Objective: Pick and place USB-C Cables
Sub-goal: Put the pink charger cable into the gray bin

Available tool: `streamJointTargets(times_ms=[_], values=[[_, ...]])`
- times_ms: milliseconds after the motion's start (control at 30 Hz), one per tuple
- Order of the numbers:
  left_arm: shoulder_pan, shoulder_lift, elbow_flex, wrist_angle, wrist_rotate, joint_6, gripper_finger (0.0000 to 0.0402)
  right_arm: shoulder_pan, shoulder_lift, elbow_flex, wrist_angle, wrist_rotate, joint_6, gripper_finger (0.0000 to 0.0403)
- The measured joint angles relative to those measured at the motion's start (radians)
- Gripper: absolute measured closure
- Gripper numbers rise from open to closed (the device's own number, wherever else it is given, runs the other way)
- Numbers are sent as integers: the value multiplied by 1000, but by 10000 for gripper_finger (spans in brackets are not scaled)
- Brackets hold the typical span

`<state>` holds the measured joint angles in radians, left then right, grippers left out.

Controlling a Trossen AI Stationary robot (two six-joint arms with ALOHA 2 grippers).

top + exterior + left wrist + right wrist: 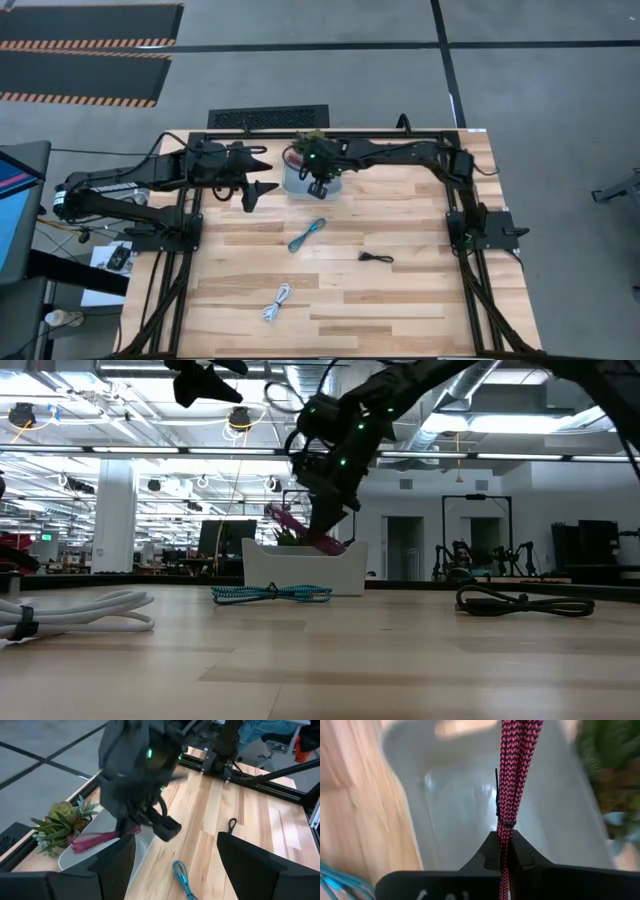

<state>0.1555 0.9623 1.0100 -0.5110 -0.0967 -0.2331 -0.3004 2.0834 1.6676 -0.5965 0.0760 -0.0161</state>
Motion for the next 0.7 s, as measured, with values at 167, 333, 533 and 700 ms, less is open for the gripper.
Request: streamJointTargets(times_ms=[167, 333, 533, 700], values=[[0, 0, 0, -4, -1, -13, 132, 2, 88, 109, -130, 4, -35, 394], [0, 0, 0, -22, 1, -17, 132, 2, 154, 191, -257, 7, -40, 390], [0, 0, 0, -24, 2, -24, 132, -5, 201, 237, -349, 17, -59, 388], [0, 0, 0, -30, 2, -25, 132, -6, 214, 239, -347, 23, -65, 365]])
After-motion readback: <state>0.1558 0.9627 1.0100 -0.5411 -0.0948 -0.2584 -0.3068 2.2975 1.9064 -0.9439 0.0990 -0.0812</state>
